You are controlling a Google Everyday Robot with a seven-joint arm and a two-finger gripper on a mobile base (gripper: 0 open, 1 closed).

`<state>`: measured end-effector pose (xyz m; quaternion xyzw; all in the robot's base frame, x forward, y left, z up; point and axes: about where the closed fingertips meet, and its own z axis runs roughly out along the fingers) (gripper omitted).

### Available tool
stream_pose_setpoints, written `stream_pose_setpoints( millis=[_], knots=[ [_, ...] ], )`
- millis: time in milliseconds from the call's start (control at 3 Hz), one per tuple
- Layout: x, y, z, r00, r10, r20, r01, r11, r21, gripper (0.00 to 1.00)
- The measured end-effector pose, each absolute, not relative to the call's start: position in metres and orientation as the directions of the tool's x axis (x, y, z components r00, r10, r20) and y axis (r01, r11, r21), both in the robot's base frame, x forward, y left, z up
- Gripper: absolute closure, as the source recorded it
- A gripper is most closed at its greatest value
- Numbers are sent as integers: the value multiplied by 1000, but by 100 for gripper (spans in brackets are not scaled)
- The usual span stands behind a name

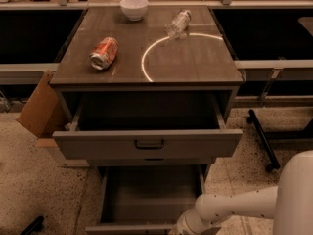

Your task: Close bottom drawer

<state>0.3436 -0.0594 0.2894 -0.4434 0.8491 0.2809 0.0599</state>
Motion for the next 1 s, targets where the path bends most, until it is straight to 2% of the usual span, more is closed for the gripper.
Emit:
stream_pose_setpoints(
  millis=[333,1000],
  knots=[
    [346,-69,255,-622,-686,-377,-770,451,450,99],
    [359,-94,203,-658,-626,-419,-750,489,446,100]
  ],
)
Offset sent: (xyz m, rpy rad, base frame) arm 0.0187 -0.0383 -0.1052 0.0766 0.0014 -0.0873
